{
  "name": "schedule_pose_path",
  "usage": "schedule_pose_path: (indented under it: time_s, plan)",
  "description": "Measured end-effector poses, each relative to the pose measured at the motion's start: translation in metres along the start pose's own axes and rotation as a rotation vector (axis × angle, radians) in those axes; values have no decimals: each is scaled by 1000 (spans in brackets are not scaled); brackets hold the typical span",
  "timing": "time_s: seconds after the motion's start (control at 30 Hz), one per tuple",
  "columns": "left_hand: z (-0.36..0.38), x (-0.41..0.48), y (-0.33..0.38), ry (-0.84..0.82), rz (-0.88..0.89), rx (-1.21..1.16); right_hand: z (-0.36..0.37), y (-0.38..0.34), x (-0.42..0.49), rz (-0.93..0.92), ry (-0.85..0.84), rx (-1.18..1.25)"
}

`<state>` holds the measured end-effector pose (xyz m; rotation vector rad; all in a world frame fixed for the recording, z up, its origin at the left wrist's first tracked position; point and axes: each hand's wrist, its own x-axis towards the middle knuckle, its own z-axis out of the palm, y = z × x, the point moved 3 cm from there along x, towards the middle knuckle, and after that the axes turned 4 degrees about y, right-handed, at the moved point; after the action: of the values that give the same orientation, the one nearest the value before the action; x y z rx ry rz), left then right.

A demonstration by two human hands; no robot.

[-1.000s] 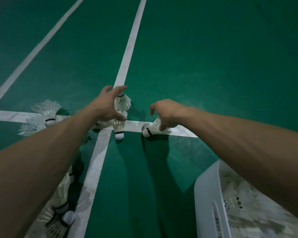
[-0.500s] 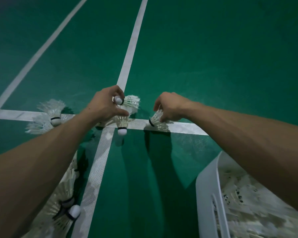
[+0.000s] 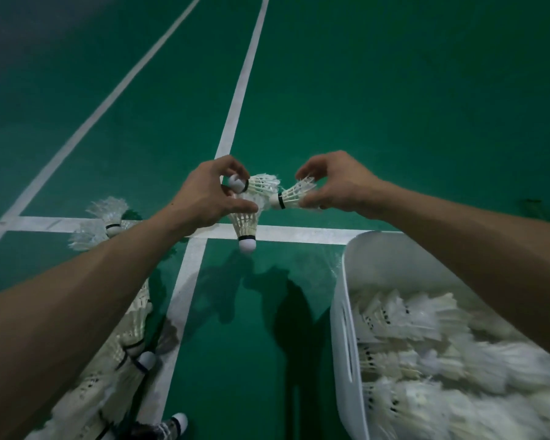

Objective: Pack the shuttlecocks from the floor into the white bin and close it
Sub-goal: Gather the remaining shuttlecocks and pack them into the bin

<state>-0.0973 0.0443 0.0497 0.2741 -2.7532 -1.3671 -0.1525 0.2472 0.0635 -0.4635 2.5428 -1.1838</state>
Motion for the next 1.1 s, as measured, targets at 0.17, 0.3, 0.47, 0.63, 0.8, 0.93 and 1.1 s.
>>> schedule_pose_path:
  time_s: [0.17,0.3,0.47,0.63,0.8,0.93,1.1]
  plan:
    - [-4,-25,48,23,79,-64,-26,-16,-44,-23,77,86]
    - [-3,-41,78,54,146,-78,-46,-21,-76,-26,159,140]
    - [15,-56,120,26,212,-152,-82,-2,-118,0,287,248]
    - [48,-76,155,-76,256,-187,-119,38,-164,73,346,430]
    - [85,-94,169,-211,256,-175,-144,78,-208,159,349,279]
    - [120,-105,163,-313,238,-81,-141,111,-226,250,333,192]
    - [152,-117,153,-392,240,54,-131,151,-228,330,323,-9]
